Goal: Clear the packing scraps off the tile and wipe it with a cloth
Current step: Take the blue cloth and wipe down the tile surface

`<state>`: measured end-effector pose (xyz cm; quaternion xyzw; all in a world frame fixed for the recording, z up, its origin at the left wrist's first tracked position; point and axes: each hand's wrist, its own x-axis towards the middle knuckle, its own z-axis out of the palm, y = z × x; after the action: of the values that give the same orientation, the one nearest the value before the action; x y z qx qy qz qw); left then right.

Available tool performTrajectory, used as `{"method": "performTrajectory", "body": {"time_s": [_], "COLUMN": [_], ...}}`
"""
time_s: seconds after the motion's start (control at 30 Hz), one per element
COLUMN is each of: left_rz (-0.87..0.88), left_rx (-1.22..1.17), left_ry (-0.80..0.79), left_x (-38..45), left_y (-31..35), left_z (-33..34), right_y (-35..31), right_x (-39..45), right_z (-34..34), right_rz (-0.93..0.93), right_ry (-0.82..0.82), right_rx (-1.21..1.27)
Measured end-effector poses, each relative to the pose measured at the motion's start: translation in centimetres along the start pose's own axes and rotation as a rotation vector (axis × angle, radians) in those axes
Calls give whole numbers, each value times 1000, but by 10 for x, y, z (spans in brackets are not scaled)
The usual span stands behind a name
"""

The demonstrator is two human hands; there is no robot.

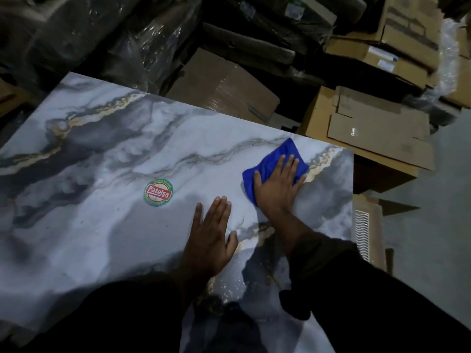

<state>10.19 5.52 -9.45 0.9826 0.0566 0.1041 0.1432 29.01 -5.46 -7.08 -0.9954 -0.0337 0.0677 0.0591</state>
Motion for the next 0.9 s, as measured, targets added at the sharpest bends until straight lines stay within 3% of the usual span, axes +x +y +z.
{"method": "performTrajectory", "body": {"time_s": [0.1,0.17,0.23,0.3,0.37,0.5,0.6,0.73,0.9], "left_rz": [15,25,39,37,30,36,24,11,14], "left_rx": [-4,-10,-13,-6,-14,-40,-41,-64,-62], "left_ry": [27,61,67,66,59,57,33,23,41], "left_x": [0,-1,-1,0,0,0,1,2,4], "left_y": [0,1,0,-1,0,-1,0,2,5], "left_z": [1,2,2,2,2,2,1,-5,-11], "right_y": [9,24,48,71,83,59,32,-2,-36], "right_x": [1,-30,-66,-90,-92,-38,23,81,128], "right_z": [0,4,12,21,22,11,-1,-6,-11], "right_rz": [-264,-534,-662,-624,-444,-85,82,37,-267], "right_ry": [-12,-29,-9,36,70,87,74,92,-9], "right_rx": [-36,-11,21,17,-15,0,56,88,289]}}
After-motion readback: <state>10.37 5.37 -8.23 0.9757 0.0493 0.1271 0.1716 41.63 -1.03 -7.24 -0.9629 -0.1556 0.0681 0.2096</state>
